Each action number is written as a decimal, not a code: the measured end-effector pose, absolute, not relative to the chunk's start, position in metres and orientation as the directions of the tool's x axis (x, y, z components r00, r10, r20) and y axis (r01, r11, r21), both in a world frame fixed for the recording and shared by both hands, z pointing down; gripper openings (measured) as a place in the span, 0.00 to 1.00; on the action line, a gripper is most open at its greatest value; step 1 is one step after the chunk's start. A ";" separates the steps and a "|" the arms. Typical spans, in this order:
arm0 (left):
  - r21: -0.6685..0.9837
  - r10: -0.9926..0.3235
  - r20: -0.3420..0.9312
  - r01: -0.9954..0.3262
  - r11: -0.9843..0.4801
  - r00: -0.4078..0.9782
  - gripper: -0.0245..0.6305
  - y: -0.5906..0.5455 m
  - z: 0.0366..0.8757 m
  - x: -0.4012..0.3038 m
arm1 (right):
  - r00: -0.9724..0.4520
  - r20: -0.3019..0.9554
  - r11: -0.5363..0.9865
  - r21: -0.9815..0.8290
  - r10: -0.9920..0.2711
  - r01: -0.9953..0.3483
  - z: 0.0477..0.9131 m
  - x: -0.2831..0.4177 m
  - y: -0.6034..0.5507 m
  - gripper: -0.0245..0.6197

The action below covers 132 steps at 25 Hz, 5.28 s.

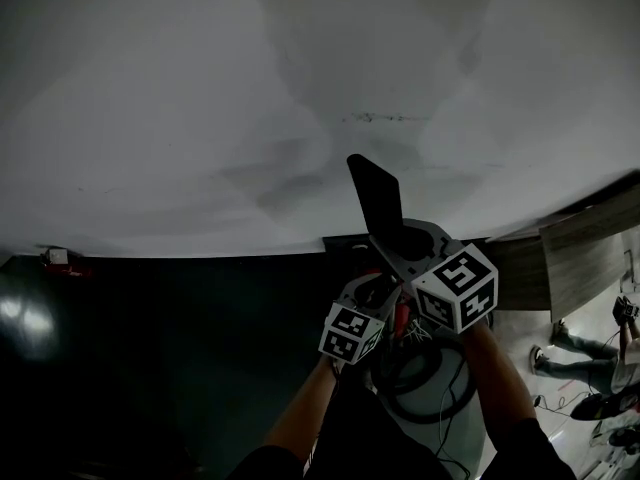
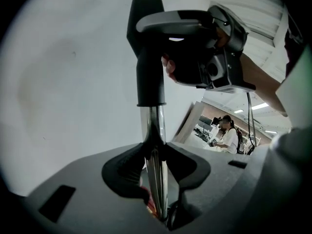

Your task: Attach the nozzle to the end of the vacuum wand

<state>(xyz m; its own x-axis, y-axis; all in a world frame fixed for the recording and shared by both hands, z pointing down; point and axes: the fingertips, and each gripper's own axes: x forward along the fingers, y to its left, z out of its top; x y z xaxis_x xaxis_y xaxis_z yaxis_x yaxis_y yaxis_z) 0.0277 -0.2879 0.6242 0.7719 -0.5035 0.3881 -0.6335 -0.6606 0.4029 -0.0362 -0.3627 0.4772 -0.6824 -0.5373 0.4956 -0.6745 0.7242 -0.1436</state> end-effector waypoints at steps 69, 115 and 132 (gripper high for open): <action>0.332 -0.676 0.272 -0.726 -0.602 0.685 0.23 -0.254 0.499 -0.038 | -0.669 0.142 0.609 -0.312 -0.729 -0.729 0.386 0.014 -0.283 0.22; 0.081 -0.718 0.009 -0.716 -0.693 0.696 0.04 0.083 0.308 -0.046 | -0.529 -0.129 0.541 -0.292 -0.839 -0.789 0.294 0.031 0.083 0.06; 0.102 -0.635 -0.006 -0.631 -0.769 0.772 0.04 0.106 0.313 -0.070 | -0.402 -0.079 0.408 -0.258 -0.912 -0.876 0.303 0.014 0.116 0.06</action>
